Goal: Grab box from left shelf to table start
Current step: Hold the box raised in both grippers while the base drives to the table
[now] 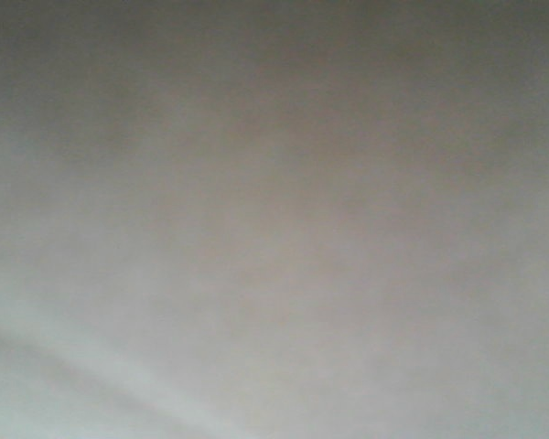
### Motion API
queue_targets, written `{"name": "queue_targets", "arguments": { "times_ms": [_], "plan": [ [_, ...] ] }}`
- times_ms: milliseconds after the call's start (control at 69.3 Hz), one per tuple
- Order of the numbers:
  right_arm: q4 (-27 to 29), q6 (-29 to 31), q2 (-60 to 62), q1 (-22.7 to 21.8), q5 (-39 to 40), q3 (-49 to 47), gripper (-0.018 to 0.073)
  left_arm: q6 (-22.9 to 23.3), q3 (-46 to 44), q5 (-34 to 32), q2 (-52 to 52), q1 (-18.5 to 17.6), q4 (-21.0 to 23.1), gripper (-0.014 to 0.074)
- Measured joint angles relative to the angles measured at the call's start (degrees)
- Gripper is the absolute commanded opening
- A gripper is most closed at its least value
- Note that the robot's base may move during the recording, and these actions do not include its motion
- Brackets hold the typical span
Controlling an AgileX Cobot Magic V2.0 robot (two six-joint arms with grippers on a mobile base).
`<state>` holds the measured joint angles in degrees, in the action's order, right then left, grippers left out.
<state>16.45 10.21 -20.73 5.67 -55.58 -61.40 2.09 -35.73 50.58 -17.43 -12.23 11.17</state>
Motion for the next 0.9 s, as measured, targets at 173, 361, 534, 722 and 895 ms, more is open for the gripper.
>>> {"name": "queue_targets", "arguments": {
  "times_ms": [173,361,534,722,895],
  "plan": [
    [0.00,0.12,0.00,0.00,0.00,0.00,0.0057,0.00,0.00,-0.10,0.00,0.00,0.00,-0.0100],
    [0.00,0.12,0.00,0.00,0.00,0.00,0.0057,0.00,0.00,-0.08,0.00,0.00,0.00,-0.0100],
    [0.00,0.12,0.00,0.00,0.00,0.00,0.0057,0.00,0.00,-0.08,0.00,0.00,0.00,-0.0100],
    [0.00,0.12,0.00,0.00,0.00,0.00,0.0057,0.00,0.00,-0.08,0.00,0.00,0.00,-0.0100],
    [0.00,0.12,0.00,0.00,0.00,0.00,0.0057,0.00,0.00,-0.08,0.00,0.00,0.00,-0.0100]
  ]
}}
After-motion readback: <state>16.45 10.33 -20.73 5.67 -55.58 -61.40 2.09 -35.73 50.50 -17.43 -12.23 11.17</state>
